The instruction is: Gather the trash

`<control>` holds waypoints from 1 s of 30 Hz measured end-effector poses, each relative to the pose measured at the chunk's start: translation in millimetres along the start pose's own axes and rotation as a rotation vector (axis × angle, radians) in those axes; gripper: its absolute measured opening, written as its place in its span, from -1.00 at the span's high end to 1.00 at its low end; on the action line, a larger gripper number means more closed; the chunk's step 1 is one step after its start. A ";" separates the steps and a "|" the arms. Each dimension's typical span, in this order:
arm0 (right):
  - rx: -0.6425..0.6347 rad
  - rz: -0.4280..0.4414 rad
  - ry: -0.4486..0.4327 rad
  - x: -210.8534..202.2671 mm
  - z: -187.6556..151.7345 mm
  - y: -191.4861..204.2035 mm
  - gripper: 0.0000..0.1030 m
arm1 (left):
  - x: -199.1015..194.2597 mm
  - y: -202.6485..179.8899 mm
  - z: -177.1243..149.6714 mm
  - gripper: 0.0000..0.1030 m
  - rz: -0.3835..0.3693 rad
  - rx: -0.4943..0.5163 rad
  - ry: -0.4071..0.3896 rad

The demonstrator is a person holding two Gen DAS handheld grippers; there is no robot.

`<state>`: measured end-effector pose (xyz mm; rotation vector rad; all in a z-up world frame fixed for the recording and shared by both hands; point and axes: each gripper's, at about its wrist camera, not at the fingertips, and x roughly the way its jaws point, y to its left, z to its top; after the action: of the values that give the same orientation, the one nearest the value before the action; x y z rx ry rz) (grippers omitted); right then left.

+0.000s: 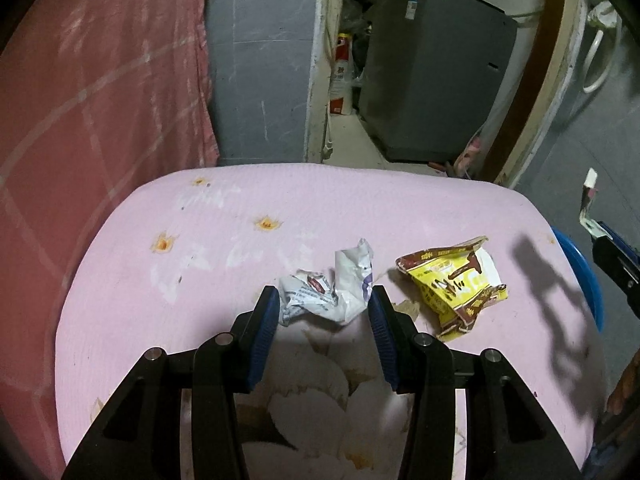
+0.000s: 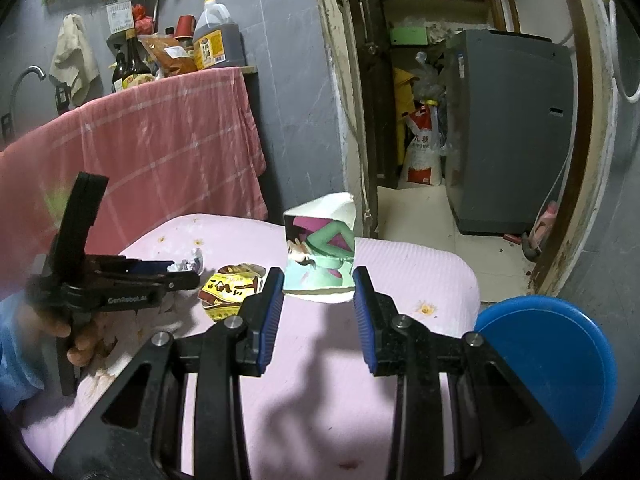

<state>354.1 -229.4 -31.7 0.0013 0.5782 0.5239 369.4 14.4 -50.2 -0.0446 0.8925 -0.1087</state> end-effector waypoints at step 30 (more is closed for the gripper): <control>0.042 -0.015 -0.186 -37.5 8.4 -9.0 0.33 | -64.1 -32.9 23.0 0.57 -0.143 -0.056 -0.348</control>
<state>336.1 -253.8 -6.5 0.0841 0.4074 0.4907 344.9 -11.2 16.7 -0.1749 0.5434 -0.2028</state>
